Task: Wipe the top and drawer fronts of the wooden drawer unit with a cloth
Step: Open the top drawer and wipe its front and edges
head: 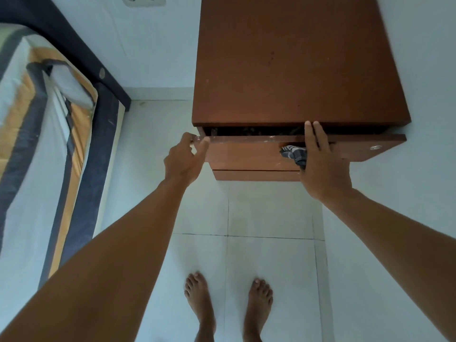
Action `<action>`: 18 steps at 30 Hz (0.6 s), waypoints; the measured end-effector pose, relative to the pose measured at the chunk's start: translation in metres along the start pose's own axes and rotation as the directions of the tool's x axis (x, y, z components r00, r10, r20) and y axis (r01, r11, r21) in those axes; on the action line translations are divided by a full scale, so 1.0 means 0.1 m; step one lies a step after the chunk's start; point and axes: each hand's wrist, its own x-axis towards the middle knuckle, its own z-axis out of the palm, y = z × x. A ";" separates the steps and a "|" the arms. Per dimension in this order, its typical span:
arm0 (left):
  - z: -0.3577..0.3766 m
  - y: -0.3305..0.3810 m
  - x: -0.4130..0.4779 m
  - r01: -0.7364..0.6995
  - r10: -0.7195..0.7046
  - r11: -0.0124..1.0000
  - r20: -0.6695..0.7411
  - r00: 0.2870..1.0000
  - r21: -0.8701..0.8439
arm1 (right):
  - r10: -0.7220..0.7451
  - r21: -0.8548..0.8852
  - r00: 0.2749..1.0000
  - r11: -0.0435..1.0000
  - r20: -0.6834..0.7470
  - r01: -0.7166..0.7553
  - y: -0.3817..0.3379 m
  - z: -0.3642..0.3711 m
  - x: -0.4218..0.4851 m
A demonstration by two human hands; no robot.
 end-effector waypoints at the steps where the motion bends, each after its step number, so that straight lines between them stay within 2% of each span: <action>1: -0.02 -0.08 -0.07 -0.063 0.062 0.998 0.036 0.997 0.020 | -0.056 0.052 0.998 0.997 -0.040 0.058 -0.08 -0.04 -0.09; 2: -0.04 -0.14 -0.12 -0.118 0.114 0.992 0.071 0.991 0.052 | -0.138 0.113 0.985 0.982 -0.103 0.150 -0.18 -0.08 -0.20; 4: -0.11 -0.23 -0.17 -0.185 0.174 0.977 0.105 0.979 0.108 | -0.301 0.199 0.913 0.911 -0.275 0.360 -0.46 -0.16 -0.34; 6: -0.16 -0.24 -0.20 -0.250 0.237 0.960 0.110 0.965 0.123 | -0.354 0.236 0.838 0.848 -0.414 0.475 -0.82 -0.21 -0.29; 7: -0.19 -0.22 -0.20 -0.265 0.252 0.957 0.115 0.961 0.117 | -0.355 0.243 0.824 0.837 -0.442 0.491 -1.01 -0.21 -0.20; 9: -0.23 -0.17 -0.17 -0.255 0.239 0.960 0.144 0.960 0.111 | -0.370 0.212 0.839 0.853 -0.399 0.477 -1.34 -0.14 0.02; 11: -0.26 -0.18 -0.13 -0.226 0.207 0.967 0.161 0.965 0.115 | -0.385 0.148 0.876 0.886 -0.291 0.439 -1.60 0.04 0.20; 15: -0.27 -0.24 -0.07 -0.167 0.168 0.986 0.152 0.974 -0.018 | -0.354 0.117 0.922 0.920 -0.156 0.373 -1.89 0.36 0.33; 18: -0.31 -0.27 -0.02 -0.180 0.186 0.982 0.181 0.966 -0.048 | -0.315 0.075 0.940 0.943 -0.129 0.326 -1.93 0.47 0.32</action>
